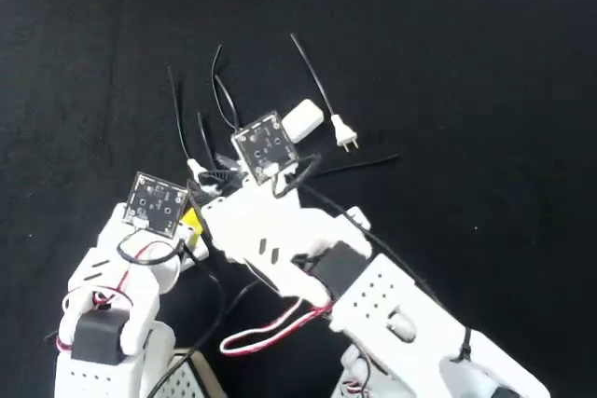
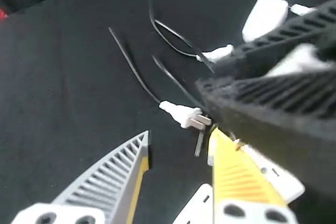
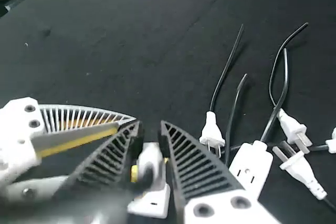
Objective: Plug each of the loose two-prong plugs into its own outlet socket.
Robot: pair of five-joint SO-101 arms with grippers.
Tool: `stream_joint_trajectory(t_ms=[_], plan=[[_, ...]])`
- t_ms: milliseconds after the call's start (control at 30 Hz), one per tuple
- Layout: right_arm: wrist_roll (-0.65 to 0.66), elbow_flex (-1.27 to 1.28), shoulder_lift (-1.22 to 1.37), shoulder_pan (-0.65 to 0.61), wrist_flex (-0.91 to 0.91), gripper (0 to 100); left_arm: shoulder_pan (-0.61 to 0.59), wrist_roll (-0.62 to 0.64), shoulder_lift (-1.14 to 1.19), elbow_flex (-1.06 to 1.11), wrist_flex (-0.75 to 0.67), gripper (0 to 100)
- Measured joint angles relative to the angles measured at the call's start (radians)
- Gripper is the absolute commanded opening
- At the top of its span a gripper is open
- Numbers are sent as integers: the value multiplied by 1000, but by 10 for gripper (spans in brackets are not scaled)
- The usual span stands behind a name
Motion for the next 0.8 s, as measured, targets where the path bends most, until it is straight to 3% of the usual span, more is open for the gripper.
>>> stream_joint_trajectory(t_ms=[433,800], plan=[[0,2,-123,15,32,11,87,38,-5,-2,20,193],[-58,2,-127,5,110,11,14,183,-3,-2,-20,193]])
